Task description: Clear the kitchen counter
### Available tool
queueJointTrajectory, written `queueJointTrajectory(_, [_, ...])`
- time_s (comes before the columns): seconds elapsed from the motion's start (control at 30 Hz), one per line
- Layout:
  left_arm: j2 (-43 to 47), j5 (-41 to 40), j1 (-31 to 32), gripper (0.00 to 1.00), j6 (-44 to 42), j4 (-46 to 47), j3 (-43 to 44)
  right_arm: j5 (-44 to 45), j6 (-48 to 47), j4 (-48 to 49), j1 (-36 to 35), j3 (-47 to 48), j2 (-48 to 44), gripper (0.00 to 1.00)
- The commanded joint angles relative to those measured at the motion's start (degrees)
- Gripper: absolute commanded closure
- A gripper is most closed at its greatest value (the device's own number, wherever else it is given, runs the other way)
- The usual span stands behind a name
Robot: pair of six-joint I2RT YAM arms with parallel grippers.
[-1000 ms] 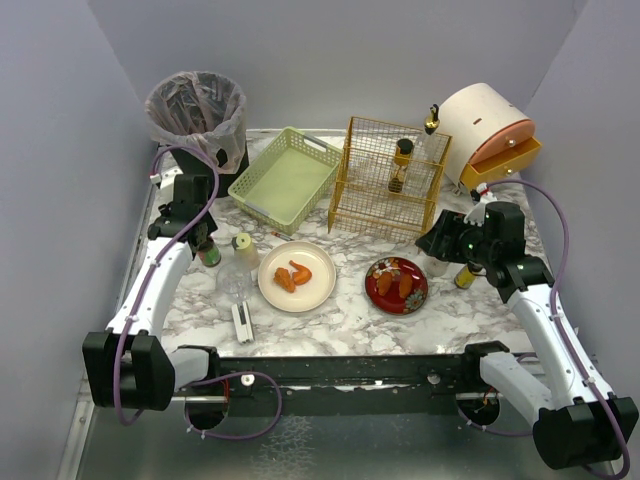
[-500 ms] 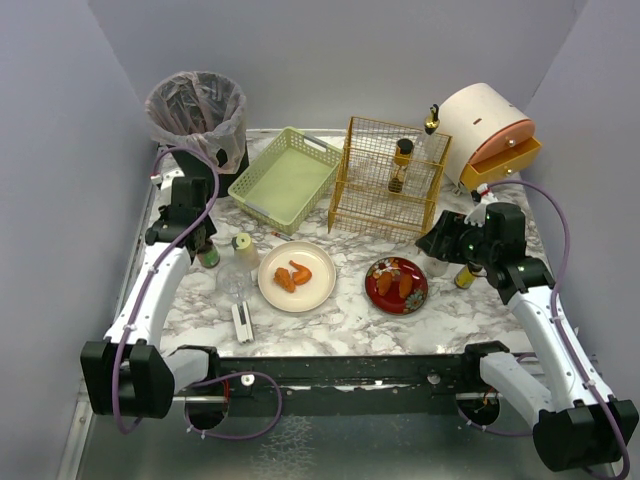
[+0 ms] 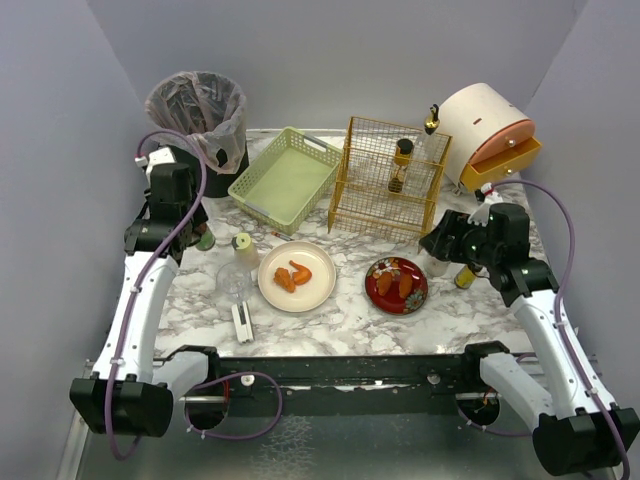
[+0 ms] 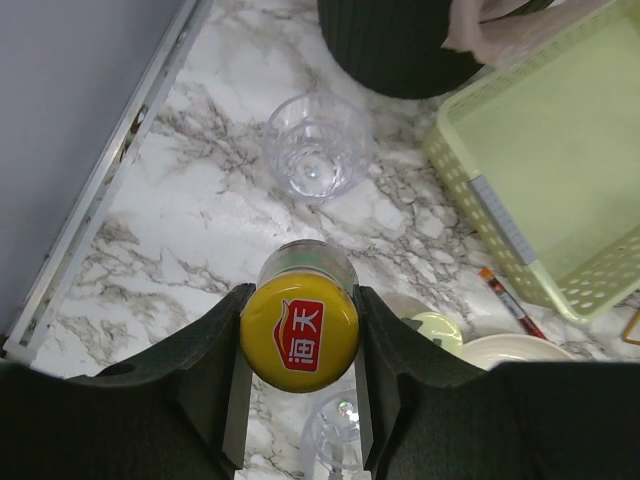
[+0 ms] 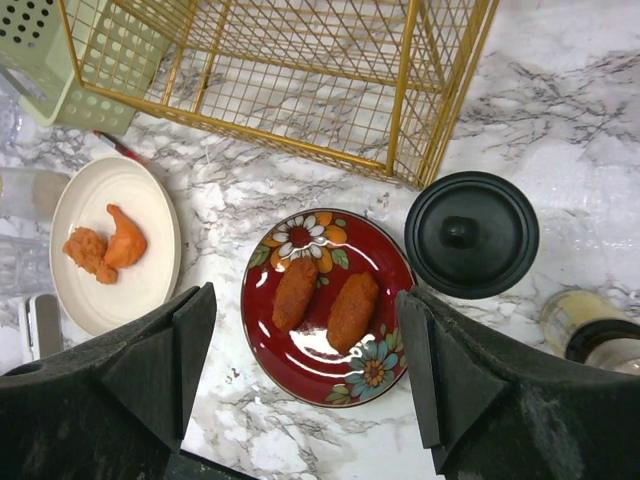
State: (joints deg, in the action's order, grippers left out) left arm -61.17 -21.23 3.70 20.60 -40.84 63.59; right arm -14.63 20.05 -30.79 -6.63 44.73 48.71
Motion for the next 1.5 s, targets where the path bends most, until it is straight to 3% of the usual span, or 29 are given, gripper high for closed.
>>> queueJointTrajectory(0.0, [1.0,5.5,-0.2,1.00,-2.7,1.9,8.8,4.2,-1.1,-2.4,0.2,2.5,-3.0,0.21])
queueJointTrajectory(0.27, [-5.0,13.9,0.9,1.00,-2.9,-0.5,21.7,5.9,-0.6,-2.5,0.2,2.1,-6.0,0.21])
queueJointTrajectory(0.4, [-8.0,14.3,3.9,1.00,-2.7,-0.8,26.3,6.2,-0.5,-3.0,0.3,2.5,-6.2,0.21])
queueJointTrajectory(0.8, [-19.7,7.5,22.0,1.00,-1.7,0.8,38.7,7.4,-0.5,-3.7,0.2,2.8,-6.6,0.20])
queueJointTrajectory(1.17, [-32.7,10.8,28.8,1.00,-2.5,6.7,53.5,8.1,-1.2,-5.5,0.2,4.2,-6.5,0.20])
queueJointTrajectory(1.47, [-46.3,14.9,29.6,1.00,-1.2,8.5,70.3,7.7,-0.7,-6.3,0.3,4.5,-7.0,0.20])
